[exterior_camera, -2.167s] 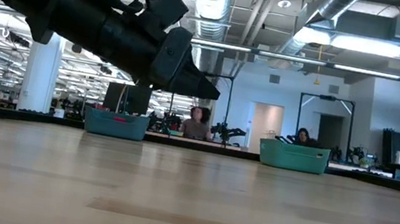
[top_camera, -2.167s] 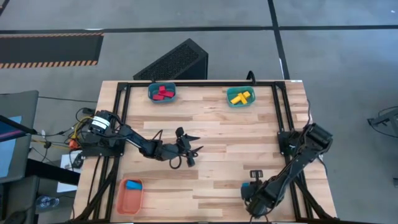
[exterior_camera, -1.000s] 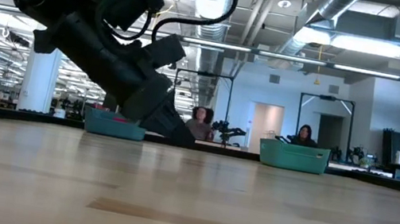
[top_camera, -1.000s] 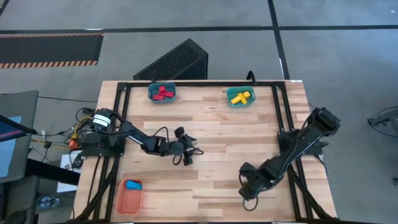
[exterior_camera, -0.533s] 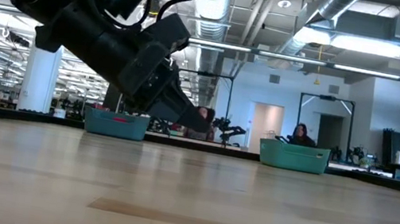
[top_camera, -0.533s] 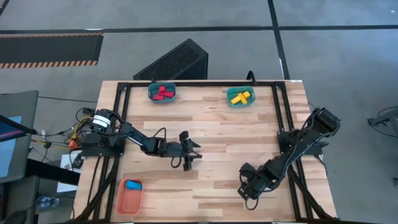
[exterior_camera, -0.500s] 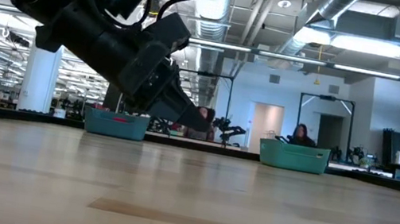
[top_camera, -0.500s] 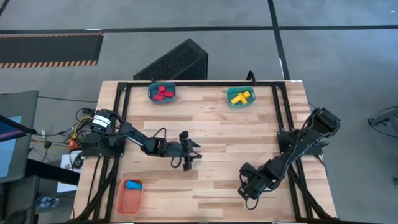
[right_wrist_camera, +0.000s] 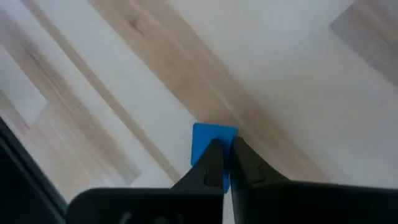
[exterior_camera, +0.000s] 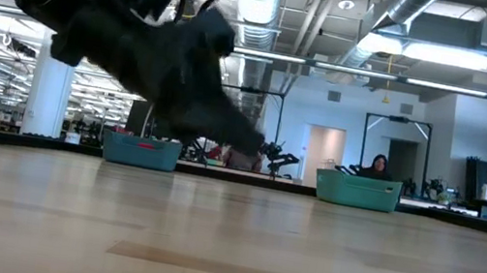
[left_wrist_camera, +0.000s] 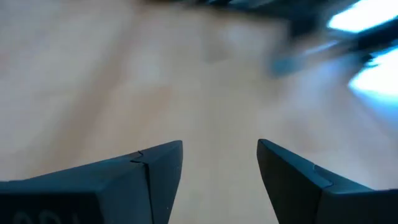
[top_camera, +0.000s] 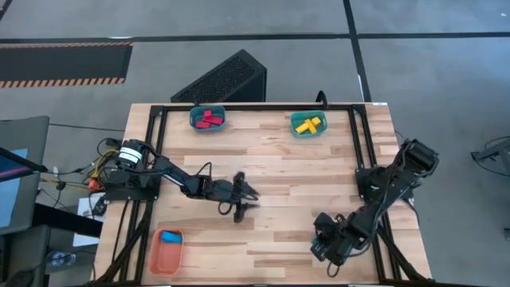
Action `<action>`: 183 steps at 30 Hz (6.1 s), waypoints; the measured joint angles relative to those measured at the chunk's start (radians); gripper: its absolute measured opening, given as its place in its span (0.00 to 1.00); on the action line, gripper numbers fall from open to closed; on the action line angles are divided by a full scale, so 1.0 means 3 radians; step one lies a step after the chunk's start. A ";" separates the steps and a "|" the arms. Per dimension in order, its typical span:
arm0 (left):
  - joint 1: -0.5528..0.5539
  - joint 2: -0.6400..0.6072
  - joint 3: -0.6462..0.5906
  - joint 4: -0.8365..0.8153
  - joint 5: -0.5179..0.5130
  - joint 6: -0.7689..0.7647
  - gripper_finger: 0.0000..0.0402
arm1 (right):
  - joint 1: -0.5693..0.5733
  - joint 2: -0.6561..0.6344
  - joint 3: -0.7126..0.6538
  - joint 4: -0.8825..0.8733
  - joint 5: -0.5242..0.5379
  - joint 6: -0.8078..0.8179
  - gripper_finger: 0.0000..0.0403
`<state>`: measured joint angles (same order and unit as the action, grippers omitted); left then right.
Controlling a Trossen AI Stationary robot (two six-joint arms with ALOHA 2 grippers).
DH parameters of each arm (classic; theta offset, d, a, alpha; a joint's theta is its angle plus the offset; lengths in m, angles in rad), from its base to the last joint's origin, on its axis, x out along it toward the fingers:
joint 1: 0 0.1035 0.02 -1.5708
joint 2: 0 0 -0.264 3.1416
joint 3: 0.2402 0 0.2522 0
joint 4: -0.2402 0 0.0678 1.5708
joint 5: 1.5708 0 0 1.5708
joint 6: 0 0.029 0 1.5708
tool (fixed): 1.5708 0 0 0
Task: Sort & place blocks by color
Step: Put the blue block into the orange bin, then return to Home Position
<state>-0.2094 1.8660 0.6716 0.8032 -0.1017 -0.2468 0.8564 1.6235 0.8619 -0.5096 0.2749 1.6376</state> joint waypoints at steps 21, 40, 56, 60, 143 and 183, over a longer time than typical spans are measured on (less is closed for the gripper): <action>-0.0366 0.0304 0.0145 0.1552 0.0030 0.0641 0.49 | 0.0249 0.0352 0.0075 0.1506 0.3317 -0.2470 0.01; -0.0461 0.0342 0.0555 0.1163 -0.0138 0.1195 0.49 | -0.0080 0.0376 0.0178 0.2903 0.3165 -0.4316 0.01; -0.0513 0.0177 0.0619 0.0615 -0.0230 0.0678 0.10 | -0.0273 0.0376 0.0178 0.3269 0.2802 -0.4785 0.03; -0.0524 -0.0182 0.0581 -0.0364 -0.0568 0.0515 0.03 | -0.0323 0.0368 0.0179 0.3412 0.2845 -0.4790 0.10; -0.3583 -0.0800 0.1016 -0.6094 0.0067 -0.4178 0.29 | -0.0644 0.0373 0.0184 0.3272 0.2772 -0.3887 0.20; -0.2327 -0.2925 -0.0822 -0.4157 -0.3276 -0.2701 0.18 | -0.1996 0.0347 -0.0050 0.3072 0.0448 -0.5360 0.06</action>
<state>-0.9075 0.9884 0.4250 -0.4440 -1.0846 -1.0572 0.2575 1.7275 0.8468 0.4120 0.4092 0.0296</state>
